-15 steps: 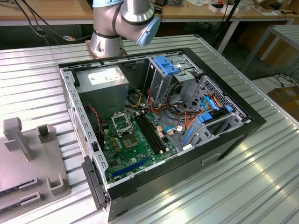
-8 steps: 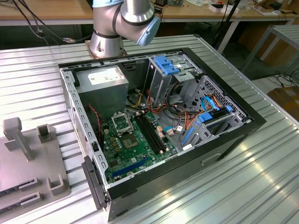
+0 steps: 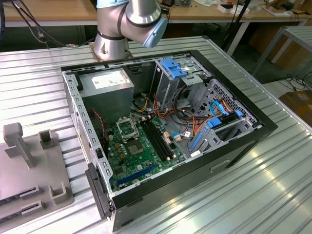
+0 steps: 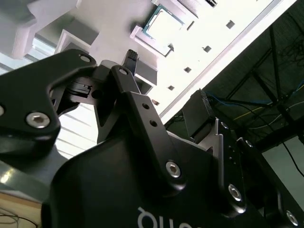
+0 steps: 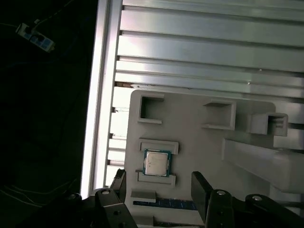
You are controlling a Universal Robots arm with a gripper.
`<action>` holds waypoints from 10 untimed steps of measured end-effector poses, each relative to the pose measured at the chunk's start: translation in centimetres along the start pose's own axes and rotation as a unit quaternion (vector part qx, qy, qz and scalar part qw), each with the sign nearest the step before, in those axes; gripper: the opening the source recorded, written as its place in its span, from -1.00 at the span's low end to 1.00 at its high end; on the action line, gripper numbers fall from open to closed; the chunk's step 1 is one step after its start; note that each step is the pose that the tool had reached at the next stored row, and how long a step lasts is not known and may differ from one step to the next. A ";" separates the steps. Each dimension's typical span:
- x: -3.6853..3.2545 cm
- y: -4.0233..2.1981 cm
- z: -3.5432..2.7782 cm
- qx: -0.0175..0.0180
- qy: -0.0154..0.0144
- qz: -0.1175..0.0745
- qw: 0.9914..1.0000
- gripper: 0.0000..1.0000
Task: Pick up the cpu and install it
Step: 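Pick up the cpu and move it towards the insertion slot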
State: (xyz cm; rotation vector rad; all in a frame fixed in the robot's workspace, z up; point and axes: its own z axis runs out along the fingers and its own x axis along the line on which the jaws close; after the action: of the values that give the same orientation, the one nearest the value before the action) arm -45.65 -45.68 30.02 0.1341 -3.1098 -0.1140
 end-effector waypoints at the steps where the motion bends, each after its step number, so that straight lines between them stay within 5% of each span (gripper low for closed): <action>1: 0.00 -0.01 0.17 0.000 0.000 0.000 1.000 0.32; 10: -0.02 -0.10 1.18 0.000 0.000 0.002 1.000 0.32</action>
State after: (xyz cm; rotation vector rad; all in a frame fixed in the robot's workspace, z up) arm -45.65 -45.69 28.83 0.1293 -3.1101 -0.1140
